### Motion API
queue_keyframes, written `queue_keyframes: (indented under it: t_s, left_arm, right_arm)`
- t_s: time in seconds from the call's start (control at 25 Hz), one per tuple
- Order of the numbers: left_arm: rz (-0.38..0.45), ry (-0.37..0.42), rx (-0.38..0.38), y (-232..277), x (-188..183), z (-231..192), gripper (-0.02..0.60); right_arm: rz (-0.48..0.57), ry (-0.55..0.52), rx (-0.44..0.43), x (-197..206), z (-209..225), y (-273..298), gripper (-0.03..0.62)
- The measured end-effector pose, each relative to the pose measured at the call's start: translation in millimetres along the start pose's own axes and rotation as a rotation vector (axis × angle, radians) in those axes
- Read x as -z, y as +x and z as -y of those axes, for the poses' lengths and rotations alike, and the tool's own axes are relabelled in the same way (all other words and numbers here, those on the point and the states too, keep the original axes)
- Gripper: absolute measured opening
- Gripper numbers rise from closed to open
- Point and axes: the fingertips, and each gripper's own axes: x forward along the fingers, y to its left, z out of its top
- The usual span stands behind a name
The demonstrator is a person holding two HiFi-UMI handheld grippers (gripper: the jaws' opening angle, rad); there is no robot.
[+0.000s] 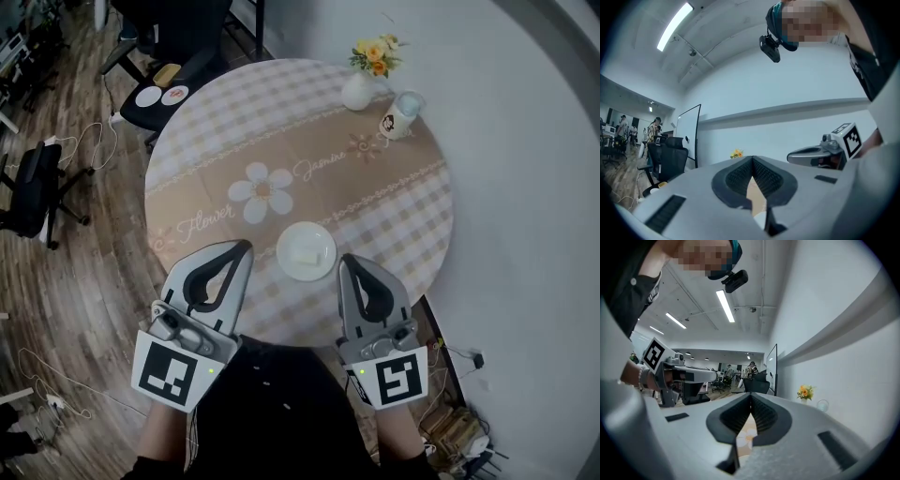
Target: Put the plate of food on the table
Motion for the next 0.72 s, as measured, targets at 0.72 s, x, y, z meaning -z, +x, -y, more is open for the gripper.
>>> queue_keyframes:
  t_s: [0.72]
  left_arm:
    - [-0.003, 0.036, 0.061, 4.4, -0.2, 12.8, 0.002]
  right_arm:
    - [0.022, -0.023, 0.015, -15.4, 2.9, 4.6, 0.000]
